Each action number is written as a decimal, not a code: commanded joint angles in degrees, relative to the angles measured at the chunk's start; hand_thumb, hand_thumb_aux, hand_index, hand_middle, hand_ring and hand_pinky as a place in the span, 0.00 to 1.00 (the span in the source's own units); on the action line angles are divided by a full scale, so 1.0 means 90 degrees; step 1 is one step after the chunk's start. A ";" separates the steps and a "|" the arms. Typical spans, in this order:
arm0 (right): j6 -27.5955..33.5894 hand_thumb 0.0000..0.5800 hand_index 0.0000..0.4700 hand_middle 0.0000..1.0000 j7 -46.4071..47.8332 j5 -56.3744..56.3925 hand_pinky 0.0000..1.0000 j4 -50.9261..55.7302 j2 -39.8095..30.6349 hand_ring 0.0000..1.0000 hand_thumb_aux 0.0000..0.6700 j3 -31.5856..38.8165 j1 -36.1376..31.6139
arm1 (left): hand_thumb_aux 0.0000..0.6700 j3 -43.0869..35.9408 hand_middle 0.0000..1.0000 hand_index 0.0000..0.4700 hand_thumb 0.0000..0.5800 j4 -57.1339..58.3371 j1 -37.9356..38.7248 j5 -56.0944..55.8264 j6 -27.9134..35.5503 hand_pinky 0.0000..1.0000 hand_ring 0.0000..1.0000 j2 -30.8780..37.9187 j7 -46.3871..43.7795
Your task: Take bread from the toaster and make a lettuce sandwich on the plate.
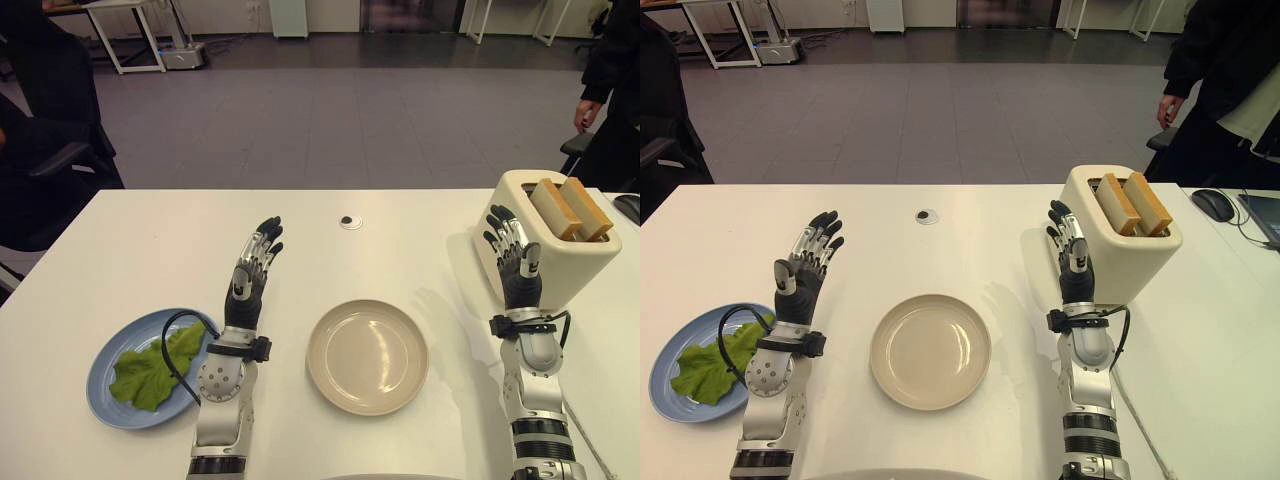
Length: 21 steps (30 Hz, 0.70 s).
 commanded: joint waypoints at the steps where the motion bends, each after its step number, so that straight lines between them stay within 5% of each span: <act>1: 0.0052 0.00 0.00 0.00 0.0039 0.0128 0.00 -0.0055 0.0035 0.00 0.00 0.0003 0.0028 | 0.00 0.0062 0.00 0.00 0.00 0.0082 0.0006 0.0186 0.0006 0.00 0.00 0.0036 0.0116; 14: 0.0286 0.00 0.00 0.00 0.0196 0.0220 0.00 -0.0624 -0.0099 0.00 0.00 0.0013 0.0017 | 0.00 0.0226 0.00 0.00 0.00 0.0486 -0.0211 0.0422 -0.0241 0.00 0.00 0.0097 0.0343; 21: 0.1060 0.00 0.00 0.00 -0.0488 -0.0397 0.00 -0.2462 -0.1435 0.00 0.00 -0.1348 -0.0640 | 0.00 0.0227 0.00 0.00 0.00 0.0873 -0.0561 0.0365 -0.0289 0.00 0.00 0.0089 0.0264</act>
